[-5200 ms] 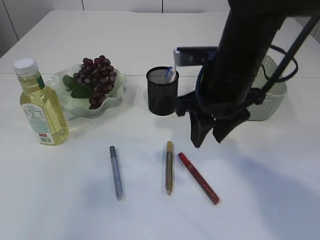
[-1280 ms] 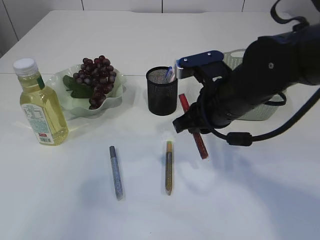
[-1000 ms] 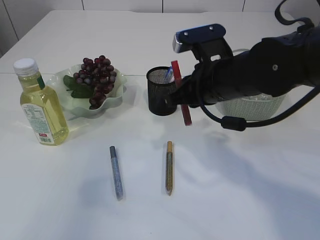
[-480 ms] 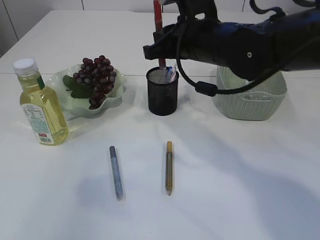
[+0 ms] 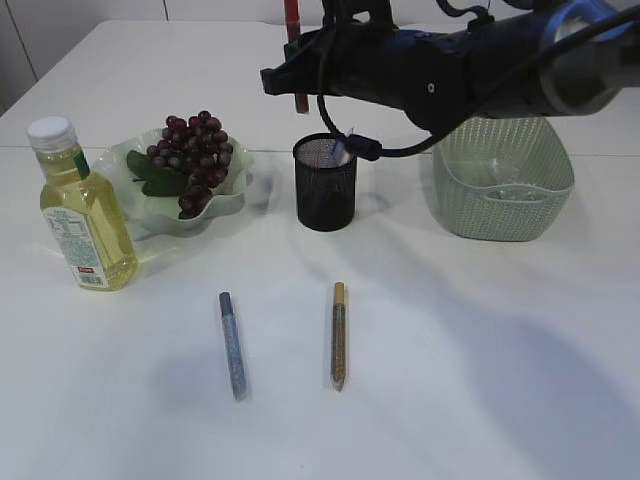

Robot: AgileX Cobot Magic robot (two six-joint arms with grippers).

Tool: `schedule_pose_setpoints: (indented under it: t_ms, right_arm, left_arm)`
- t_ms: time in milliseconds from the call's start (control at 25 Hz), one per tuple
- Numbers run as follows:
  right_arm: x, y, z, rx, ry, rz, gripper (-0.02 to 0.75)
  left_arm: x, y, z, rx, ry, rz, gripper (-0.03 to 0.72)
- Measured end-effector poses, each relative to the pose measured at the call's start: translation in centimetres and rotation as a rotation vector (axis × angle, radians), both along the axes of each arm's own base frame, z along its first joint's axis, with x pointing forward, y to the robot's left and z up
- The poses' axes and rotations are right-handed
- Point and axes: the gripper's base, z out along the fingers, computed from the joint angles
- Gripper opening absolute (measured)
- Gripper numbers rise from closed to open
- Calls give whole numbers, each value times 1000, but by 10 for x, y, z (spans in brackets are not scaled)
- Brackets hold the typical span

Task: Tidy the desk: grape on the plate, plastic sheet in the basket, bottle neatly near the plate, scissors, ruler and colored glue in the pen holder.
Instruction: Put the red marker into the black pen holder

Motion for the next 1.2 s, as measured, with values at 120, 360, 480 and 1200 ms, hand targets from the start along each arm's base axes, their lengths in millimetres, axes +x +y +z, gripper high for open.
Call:
schedule_pose_setpoints:
  t_ms: [120,360,480,1200]
  right_arm:
    - [12,0,-8,-5,11,-10,92]
    - [25,4,-22,-36,22,-11,92]
    - [29,0,-28,-48,31,-20,92]
    - [37,-11,-39,-60,52,-45,92]
  left_arm:
    - [0,0,0,0,0,0,434]
    - [0,0,0,2,0,0,435]
    - [0,0,0,2,0,0,434]
    - [0,0,0,2,0,0,434]
